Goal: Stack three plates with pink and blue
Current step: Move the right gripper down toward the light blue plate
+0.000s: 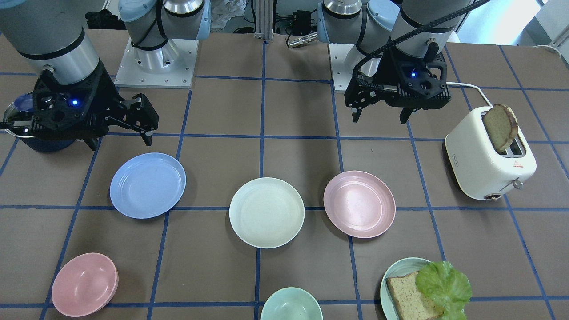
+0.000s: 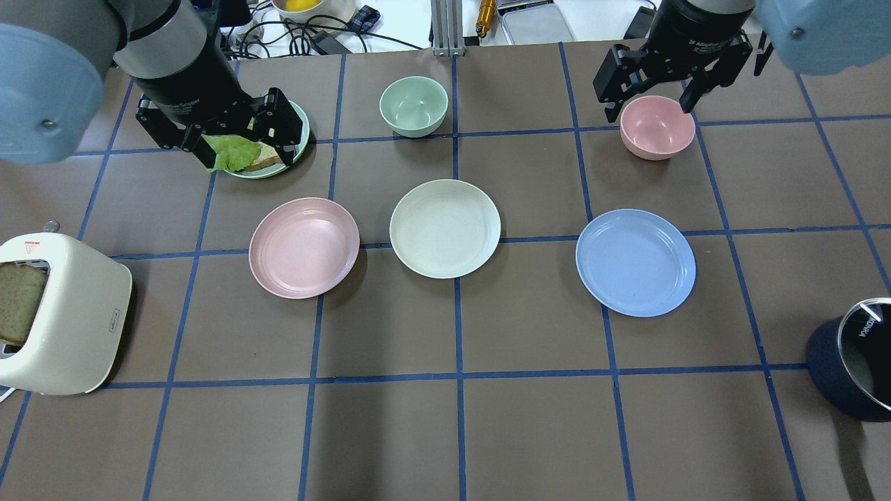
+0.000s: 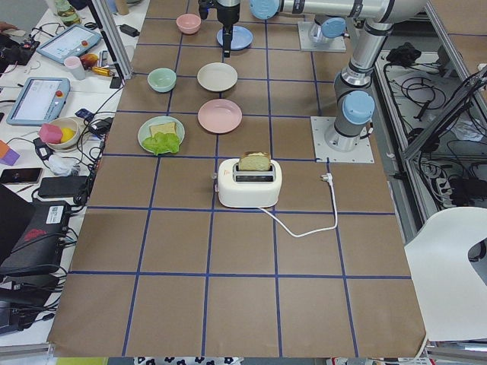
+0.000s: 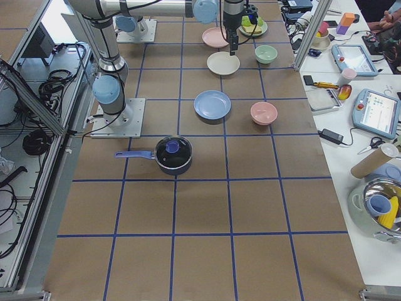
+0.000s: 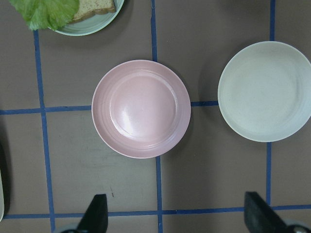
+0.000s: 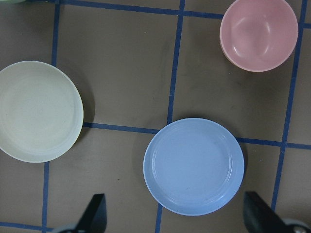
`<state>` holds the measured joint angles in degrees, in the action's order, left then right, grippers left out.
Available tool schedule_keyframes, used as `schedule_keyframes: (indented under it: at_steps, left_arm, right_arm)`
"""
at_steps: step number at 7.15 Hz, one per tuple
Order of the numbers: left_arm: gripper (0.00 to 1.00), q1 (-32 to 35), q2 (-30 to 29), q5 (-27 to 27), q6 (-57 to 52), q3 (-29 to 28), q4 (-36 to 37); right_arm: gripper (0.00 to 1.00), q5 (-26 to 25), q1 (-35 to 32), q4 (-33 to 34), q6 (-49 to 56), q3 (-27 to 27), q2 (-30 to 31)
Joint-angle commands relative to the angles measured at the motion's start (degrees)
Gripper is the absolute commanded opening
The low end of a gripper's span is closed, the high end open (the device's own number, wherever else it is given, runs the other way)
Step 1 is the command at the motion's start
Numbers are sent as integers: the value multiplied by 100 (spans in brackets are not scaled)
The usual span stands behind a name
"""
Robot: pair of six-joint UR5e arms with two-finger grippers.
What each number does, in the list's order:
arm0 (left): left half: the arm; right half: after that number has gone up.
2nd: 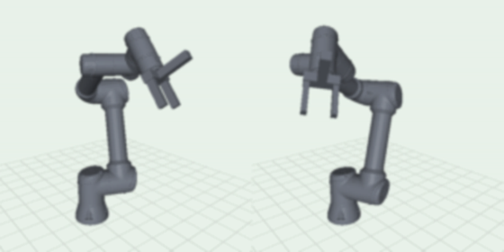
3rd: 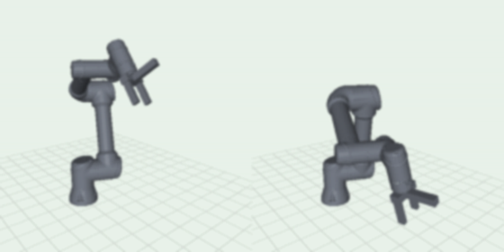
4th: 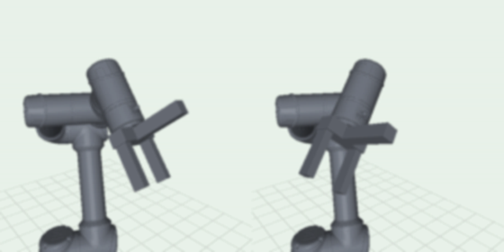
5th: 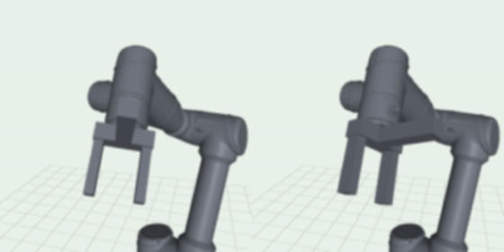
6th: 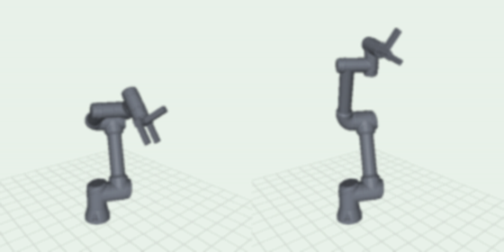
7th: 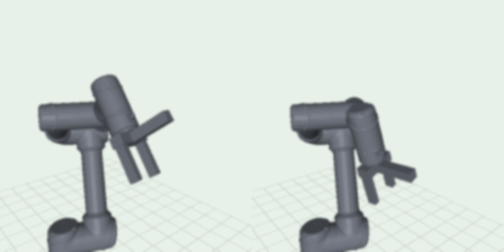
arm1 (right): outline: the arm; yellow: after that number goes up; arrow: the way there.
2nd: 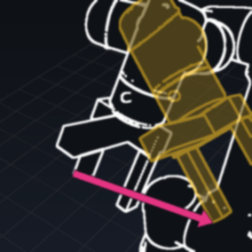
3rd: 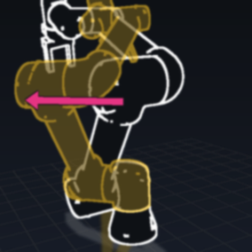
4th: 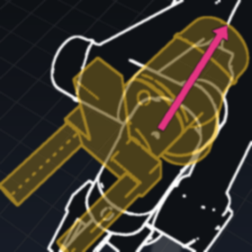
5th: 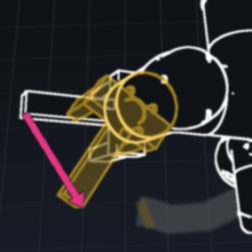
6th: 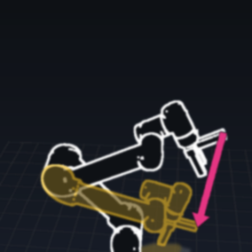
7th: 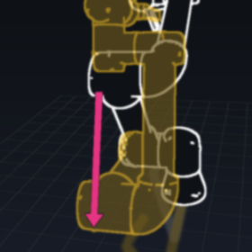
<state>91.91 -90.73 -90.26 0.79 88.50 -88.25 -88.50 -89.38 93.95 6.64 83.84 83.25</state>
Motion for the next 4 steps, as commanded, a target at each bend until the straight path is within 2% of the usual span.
schedule_keyframes:
  at_steps: [1, 4]
  left_arm:
    - [100, -6, 2, 0, 0, -17, 0]
    - [100, -6, 29, 0, 0, -9, -8]
  right_arm:
    - [100, -53, -1, -217, -66, 27, 129]
    - [100, -1, 147, -245, -155, 158, 43]
